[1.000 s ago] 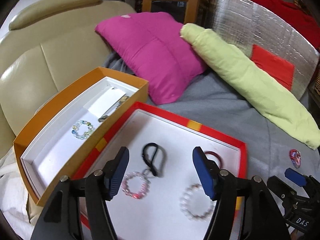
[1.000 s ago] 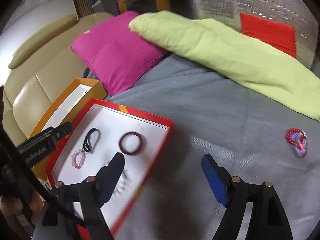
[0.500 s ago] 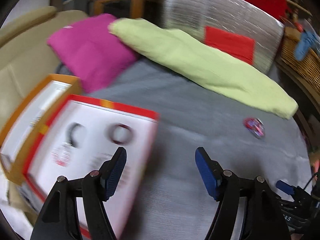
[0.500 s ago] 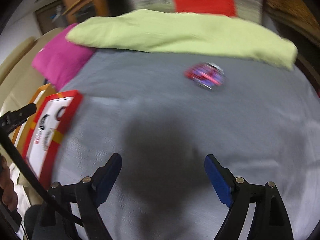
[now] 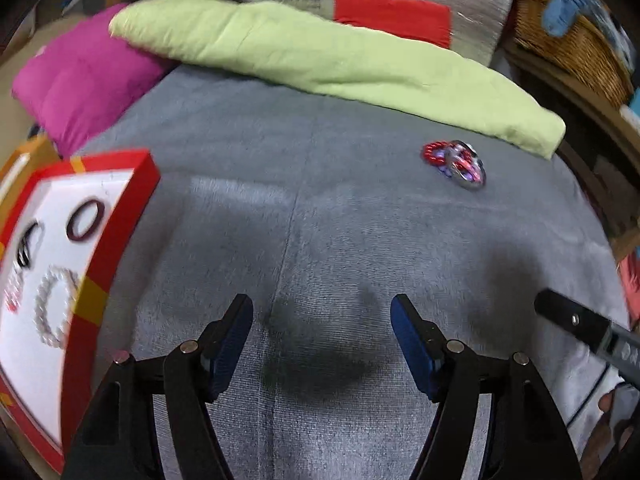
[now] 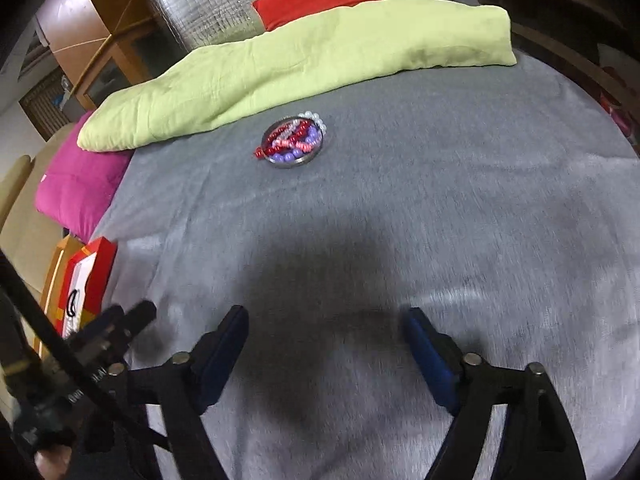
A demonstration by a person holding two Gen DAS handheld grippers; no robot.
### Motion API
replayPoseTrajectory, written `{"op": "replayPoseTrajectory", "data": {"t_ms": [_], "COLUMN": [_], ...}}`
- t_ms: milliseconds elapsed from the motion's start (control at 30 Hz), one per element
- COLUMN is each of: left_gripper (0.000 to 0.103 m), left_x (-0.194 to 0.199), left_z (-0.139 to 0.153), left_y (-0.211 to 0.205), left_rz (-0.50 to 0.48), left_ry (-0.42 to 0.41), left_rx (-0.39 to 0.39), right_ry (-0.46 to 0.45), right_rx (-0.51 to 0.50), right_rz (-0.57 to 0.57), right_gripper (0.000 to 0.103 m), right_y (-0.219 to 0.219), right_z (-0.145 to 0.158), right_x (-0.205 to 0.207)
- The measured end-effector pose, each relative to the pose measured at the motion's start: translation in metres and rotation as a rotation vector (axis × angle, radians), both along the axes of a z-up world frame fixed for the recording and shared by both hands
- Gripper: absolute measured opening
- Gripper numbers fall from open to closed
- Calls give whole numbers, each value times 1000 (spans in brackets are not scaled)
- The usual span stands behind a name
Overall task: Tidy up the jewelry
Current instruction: 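Move both grippers back over the bed toward the tin, then reach the right gripper toward the tin of beaded bracelets, then grasp the silver bangle in the bracelet pile with the right gripper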
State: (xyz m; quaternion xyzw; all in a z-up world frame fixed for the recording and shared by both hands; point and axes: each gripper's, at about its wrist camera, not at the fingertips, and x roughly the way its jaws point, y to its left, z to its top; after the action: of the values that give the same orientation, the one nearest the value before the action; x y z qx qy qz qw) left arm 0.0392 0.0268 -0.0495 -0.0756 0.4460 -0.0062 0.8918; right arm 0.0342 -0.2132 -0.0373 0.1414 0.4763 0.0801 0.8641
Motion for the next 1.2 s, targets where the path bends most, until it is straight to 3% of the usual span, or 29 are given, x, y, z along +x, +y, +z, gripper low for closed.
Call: {"op": "replayPoseTrajectory", "data": {"t_ms": [100, 233, 300, 433, 533, 600, 633, 933, 1200], "left_gripper": [72, 72, 72, 72, 72, 72, 72, 72, 72], "left_x": [0, -7, -7, -7, -9, -9, -8, -10, -8], "left_z": [-1, 2, 4, 6, 6, 6, 5, 3, 4], "left_y": [5, 3, 0, -1, -1, -3, -3, -8, -12], "left_rz": [24, 14, 4, -15, -18, -22, -21, -16, -11], "left_ry": [9, -11, -19, -17, -15, -14, -15, -22, -38], "left_rx": [-51, -59, -63, -78, -86, -85, -84, -63, -33], "right_ry": [14, 33, 39, 97, 117, 121, 121, 48, 103], "right_rx": [-35, -79, -100, -98, -112, -114, -108, -86, -142], "right_rz": [-16, -50, -60, -71, -72, -64, -61, -31, -19], "right_gripper": [67, 53, 53, 36, 32, 17, 4, 2, 3], "right_y": [-1, -3, -2, 5, 10, 12, 12, -23, -56], "right_z": [3, 10, 14, 5, -6, -11, -12, 5, 6], "right_x": [35, 84, 104, 139, 153, 157, 158, 103, 76]}}
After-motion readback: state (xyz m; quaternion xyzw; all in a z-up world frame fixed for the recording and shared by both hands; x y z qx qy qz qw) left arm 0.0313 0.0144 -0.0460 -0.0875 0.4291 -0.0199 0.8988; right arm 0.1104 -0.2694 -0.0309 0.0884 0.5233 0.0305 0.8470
